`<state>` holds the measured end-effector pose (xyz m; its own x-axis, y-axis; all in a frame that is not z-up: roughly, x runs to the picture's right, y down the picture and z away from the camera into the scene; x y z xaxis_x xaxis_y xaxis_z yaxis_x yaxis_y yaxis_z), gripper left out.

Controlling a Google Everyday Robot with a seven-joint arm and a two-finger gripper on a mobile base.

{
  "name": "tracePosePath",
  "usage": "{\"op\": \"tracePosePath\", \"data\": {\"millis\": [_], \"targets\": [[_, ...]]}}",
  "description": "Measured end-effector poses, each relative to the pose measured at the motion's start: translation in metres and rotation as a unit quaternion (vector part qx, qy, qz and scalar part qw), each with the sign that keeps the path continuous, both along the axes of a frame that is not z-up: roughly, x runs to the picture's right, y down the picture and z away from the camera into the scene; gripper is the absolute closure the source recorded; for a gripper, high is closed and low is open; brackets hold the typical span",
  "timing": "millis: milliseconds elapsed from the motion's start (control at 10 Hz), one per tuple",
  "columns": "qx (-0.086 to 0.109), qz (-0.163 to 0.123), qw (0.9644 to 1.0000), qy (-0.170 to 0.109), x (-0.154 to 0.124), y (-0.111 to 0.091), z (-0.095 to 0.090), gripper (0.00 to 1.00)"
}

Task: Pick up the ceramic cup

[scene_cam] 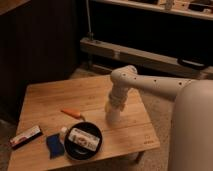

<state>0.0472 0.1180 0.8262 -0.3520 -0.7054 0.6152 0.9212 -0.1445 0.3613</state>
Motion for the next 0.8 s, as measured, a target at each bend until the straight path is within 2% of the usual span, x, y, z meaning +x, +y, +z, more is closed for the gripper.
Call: {"op": "tracePosePath", "data": {"millis": [100,200,600,700,800], "targets": [[0.0,0.0,1.0,0.0,0.0,0.0,0.0,0.98],[0.0,0.0,1.0,0.0,0.001,-0.001,0.0,1.0],[0.002,-0.004,1.0,-0.003,0.005,-0.001,-0.003,1.0],[0.009,0.0,0.9995,-0.03,0.001,-0.004,-0.012,1.0],[0.022,0.009,0.9959,-0.087,-0.01,-0.011,-0.027,1.0]]}}
